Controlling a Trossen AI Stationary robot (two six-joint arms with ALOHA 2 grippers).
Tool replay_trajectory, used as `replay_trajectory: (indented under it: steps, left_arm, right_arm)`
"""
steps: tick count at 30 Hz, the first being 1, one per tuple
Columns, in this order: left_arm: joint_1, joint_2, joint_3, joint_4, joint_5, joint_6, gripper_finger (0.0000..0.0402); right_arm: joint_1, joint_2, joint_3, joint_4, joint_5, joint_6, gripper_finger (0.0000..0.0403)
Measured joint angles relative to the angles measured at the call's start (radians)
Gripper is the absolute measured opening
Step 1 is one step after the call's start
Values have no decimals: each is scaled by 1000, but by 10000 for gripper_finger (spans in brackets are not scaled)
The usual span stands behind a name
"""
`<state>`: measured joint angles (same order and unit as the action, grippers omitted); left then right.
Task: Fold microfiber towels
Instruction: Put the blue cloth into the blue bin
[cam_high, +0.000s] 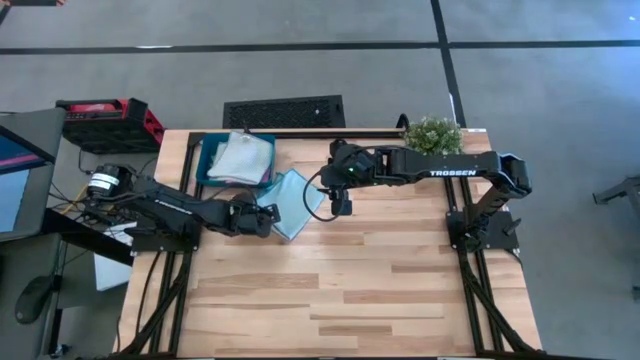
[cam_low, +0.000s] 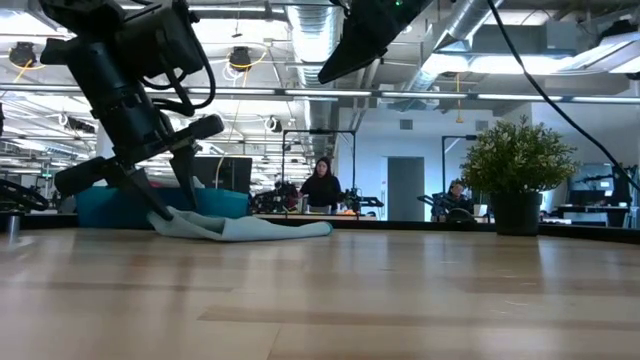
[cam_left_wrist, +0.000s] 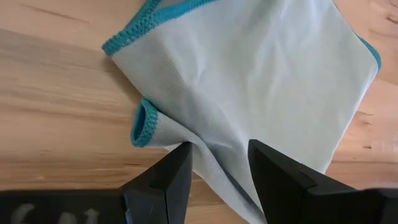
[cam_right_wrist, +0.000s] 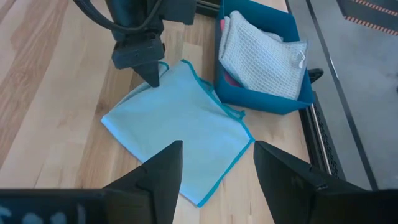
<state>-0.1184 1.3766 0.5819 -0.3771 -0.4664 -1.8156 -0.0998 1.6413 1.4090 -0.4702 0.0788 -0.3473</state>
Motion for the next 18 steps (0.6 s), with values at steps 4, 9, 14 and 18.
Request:
replay_trajectory:
  steps: [4,9,14,18]
  left_arm:
    - [0,33,0,7,11,-54,149]
    - [0,109,2,79,14,-64,149]
    - [5,129,3,111,11,-3,144]
    - [16,128,3,102,35,84,95]
  right_arm:
    - [0,0,0,12,0,0,221]
    - [0,0,0,34,0,0,221]
    - [0,0,0,46,0,0,221]
    - [0,0,0,53,0,0,221]
